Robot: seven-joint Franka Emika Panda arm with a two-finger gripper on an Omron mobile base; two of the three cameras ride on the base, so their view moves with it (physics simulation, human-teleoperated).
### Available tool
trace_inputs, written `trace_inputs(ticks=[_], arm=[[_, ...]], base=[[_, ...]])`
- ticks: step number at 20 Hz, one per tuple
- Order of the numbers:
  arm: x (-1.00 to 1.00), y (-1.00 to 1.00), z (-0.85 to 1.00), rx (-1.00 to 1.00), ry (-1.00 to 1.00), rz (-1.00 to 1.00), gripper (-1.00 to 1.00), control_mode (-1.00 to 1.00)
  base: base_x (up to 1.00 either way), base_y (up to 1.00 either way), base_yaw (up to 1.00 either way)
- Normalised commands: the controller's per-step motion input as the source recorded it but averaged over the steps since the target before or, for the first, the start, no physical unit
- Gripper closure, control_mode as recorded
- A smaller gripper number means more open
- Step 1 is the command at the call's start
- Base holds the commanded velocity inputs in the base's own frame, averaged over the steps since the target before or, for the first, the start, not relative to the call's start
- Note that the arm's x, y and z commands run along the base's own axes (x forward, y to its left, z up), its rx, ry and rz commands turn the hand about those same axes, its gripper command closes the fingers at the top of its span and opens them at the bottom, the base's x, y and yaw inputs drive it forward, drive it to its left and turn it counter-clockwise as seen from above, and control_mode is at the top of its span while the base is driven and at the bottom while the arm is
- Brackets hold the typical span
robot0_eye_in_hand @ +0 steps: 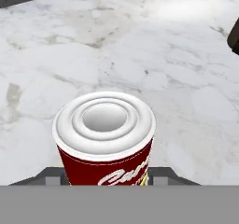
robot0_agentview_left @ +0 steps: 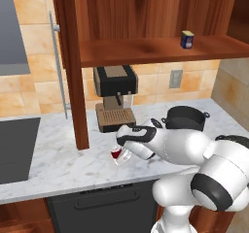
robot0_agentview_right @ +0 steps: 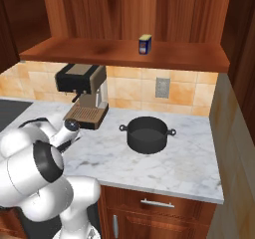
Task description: Restock the canned food cabinet by taking the new fresh canned food from the counter and placing it in the cabinet. Then, take the old canned food from the cabinet and place it on the counter.
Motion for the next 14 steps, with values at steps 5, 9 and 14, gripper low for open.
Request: trace_inputs(ticks=[5,9,14], arm=[[0.20,-0.01,0.00,0.01,0.00,0.00,-1.00,-1.00],[0.00,-0.02,0.32,0.05,0.00,-0.01,-1.00,-1.00],[-0.12,-0.02,0.84,0.04,0.00,-0.09,-1.00,-1.00]], base=[[0.00,0.00,0.00],[0.00,0.00,0.00],[0.00,0.00,0.00]])
